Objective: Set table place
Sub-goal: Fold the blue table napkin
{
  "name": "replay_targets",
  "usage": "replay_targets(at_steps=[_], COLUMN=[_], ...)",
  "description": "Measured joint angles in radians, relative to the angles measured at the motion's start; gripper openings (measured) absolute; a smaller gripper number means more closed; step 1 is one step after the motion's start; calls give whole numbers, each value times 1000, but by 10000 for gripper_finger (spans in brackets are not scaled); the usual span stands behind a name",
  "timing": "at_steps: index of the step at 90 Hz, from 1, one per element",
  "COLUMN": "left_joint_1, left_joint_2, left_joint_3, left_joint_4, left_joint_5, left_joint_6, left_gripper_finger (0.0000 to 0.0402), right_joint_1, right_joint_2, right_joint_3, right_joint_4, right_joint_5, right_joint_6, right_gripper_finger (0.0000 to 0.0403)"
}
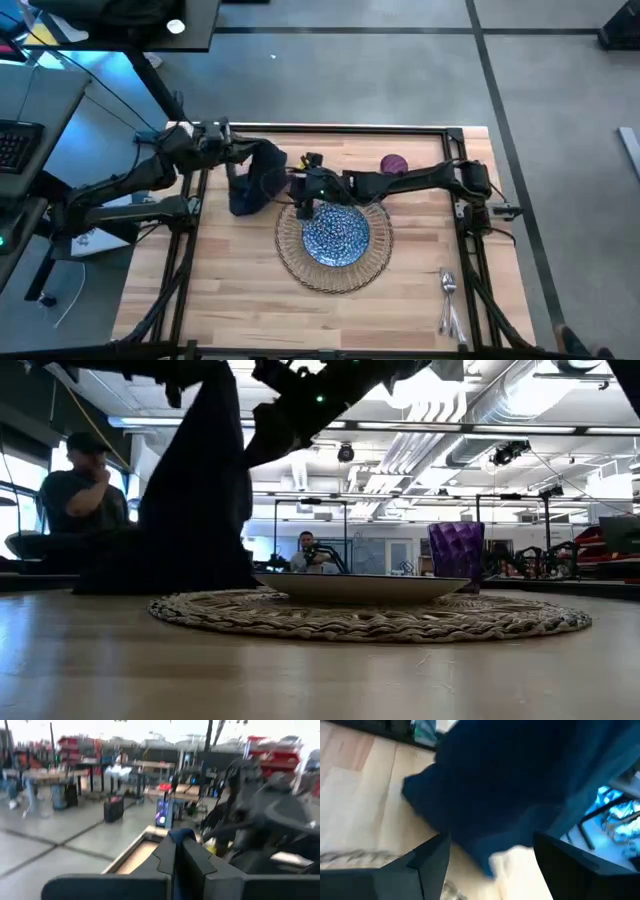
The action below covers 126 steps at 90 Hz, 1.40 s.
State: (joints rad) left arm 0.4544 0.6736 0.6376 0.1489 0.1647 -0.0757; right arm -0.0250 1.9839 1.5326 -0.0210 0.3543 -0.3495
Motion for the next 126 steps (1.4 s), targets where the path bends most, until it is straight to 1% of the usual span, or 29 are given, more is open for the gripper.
replay_targets(at_steps=[8,20,37,48,59,63,68,73,78,83,92,96,105,111,119,126], left_joint_1=[0,0,0,0,0,1,1,1,0,0,-13,-21,-49,-64,-80,-93], left_joint_2=[-23,-55,-100,-119,-123,-123,-123,-123,-123,-122,-108,-99,-80,-74,-69,-71], left_joint_3=[0,0,0,0,0,0,0,0,0,-2,-22,-31,-44,-54,-63,-69], left_joint_4=[32,75,84,93,136,148,148,144,130,103,81,75,54,48,36,23], left_joint_5=[41,74,97,96,100,130,193,263,334,395,441,446,453,514,614,637], left_joint_6=[-7,-24,-36,-51,-81,-106,-132,-152,-159,-148,-106,-89,-43,-1,7,3], left_gripper_finger=[0,0,0,0,0,0,0,0,0,0,0,0,0,0,0,0], right_joint_1=[-13,-25,-30,-30,-38,-46,-57,-69,-82,-93,-94,-90,-72,-59,-43,-33], right_joint_2=[0,-5,-5,-7,-8,-8,-8,-8,-8,-8,-8,-8,-3,1,2,-5], right_joint_3=[0,0,33,75,91,98,115,145,177,194,196,196,191,188,188,188], right_joint_4=[66,126,83,60,51,33,-15,-100,-191,-238,-240,-227,-173,-181,-203,-222], right_joint_5=[-44,-77,-73,-78,-99,-101,-101,-125,-206,-318,-481,-509,-522,-505,-466,-446], right_joint_6=[-20,-78,-182,-201,-210,-220,-227,-223,-202,-175,-148,-148,-145,-146,-148,-148], right_gripper_finger=[252,252,252,252,252,252,252,252,252,252,252,252,252,252,252,252])
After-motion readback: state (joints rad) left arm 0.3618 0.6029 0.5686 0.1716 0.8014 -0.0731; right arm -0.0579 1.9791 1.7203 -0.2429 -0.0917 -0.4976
